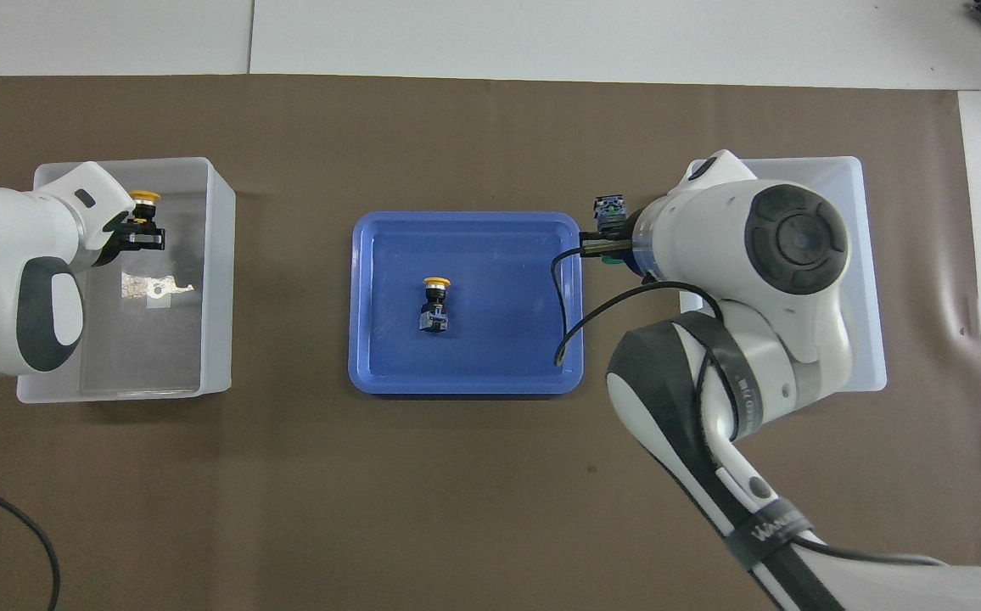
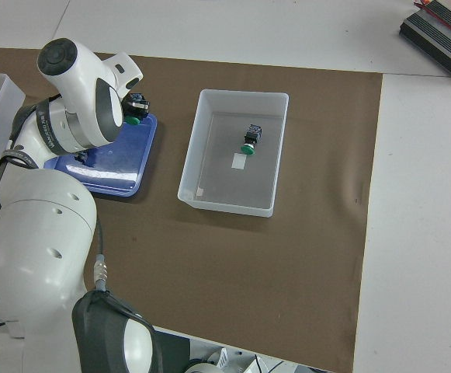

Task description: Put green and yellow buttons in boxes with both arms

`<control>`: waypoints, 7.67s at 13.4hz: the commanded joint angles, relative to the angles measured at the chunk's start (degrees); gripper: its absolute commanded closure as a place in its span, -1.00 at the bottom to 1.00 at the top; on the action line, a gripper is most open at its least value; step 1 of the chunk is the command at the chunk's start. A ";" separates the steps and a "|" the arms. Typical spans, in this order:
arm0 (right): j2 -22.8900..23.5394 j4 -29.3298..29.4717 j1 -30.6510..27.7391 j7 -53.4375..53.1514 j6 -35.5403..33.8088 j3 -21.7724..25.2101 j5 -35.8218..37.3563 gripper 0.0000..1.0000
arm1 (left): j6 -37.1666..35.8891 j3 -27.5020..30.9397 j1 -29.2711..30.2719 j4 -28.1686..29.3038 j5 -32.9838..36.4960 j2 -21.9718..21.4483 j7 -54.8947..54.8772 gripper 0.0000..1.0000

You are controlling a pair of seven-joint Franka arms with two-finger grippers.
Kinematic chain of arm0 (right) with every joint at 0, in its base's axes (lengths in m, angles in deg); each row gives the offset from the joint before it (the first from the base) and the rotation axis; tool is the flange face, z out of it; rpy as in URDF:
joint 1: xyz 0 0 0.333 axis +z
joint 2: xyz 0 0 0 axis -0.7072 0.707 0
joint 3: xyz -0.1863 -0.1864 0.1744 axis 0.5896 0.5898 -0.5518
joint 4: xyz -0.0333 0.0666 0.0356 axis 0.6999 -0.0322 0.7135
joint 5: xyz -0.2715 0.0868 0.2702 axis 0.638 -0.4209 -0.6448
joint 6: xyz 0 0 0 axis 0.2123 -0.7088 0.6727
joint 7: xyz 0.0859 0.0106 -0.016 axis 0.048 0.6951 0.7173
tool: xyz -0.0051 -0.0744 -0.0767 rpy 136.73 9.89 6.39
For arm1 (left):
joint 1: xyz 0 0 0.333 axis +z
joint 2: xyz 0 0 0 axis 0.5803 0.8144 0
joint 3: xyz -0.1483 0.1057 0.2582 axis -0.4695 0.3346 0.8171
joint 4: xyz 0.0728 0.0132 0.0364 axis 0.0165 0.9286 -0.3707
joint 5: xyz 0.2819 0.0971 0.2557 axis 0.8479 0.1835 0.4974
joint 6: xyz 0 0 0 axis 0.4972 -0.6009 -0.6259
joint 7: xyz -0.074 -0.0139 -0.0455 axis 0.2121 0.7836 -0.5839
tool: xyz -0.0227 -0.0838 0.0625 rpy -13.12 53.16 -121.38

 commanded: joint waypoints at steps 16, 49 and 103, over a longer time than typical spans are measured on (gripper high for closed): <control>-1.33 -17.77 -21.50 52.03 2.26 -1.15 0.69 0.32 | -17.57 0.62 -0.78 -5.86 0.73 -6.96 1.05 -1.00; -14.42 12.82 -25.89 14.58 -40.55 0.52 0.95 -1.00 | -7.04 0.35 -37.70 1.17 3.63 0.07 43.77 1.00; -13.19 14.23 -18.87 14.41 -41.60 2.18 3.85 -1.00 | -24.34 0.00 -2.43 0.64 3.63 -19.17 0.26 -1.00</control>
